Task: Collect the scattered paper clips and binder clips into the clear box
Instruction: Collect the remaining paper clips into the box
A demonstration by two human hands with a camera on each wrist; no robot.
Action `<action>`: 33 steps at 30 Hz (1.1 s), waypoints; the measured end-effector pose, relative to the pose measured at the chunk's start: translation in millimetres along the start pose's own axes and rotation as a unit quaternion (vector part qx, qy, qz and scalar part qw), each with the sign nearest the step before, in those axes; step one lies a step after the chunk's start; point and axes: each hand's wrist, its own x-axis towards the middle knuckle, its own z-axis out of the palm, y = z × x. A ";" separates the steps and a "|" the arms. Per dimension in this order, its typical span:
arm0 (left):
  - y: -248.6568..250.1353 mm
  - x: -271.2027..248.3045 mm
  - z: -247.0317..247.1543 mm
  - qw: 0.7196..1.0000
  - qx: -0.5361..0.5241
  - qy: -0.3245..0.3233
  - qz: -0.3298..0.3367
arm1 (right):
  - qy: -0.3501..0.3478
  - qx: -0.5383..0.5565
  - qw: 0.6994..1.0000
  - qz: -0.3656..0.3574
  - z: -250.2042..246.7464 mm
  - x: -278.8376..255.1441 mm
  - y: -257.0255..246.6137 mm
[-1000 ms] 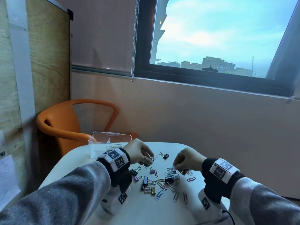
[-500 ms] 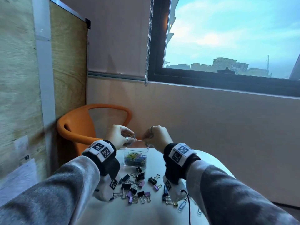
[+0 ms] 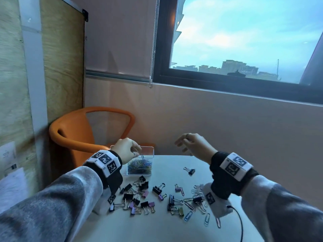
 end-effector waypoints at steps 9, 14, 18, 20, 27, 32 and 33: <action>86.1 -24.7 37.3 0.972 -0.015 -0.002 0.233 | -0.195 -0.187 0.942 0.200 -52.3 -38.5 67.1; 128.1 -11.8 76.6 0.961 0.025 -0.170 0.215 | -0.220 -0.218 0.926 0.215 -43.2 -45.3 94.8; 148.0 -10.1 93.4 0.942 0.092 -0.255 0.197 | -0.260 -0.211 0.924 0.184 -40.6 -50.1 96.2; 150.5 -11.2 98.3 0.937 0.123 -0.281 0.165 | -0.278 -0.200 0.924 0.170 -39.9 -54.6 95.5; 146.8 -15.0 99.7 0.943 0.116 -0.292 0.107 | -0.340 -0.186 0.908 0.160 -39.5 -84.1 79.2; 147.6 -23.6 99.0 0.954 0.099 -0.262 0.105 | -0.301 -0.251 0.910 0.138 -26.0 -98.4 75.9; 148.4 -23.9 100.1 0.955 0.106 -0.257 0.107 | -0.289 -0.253 0.914 0.128 -22.5 -98.2 76.6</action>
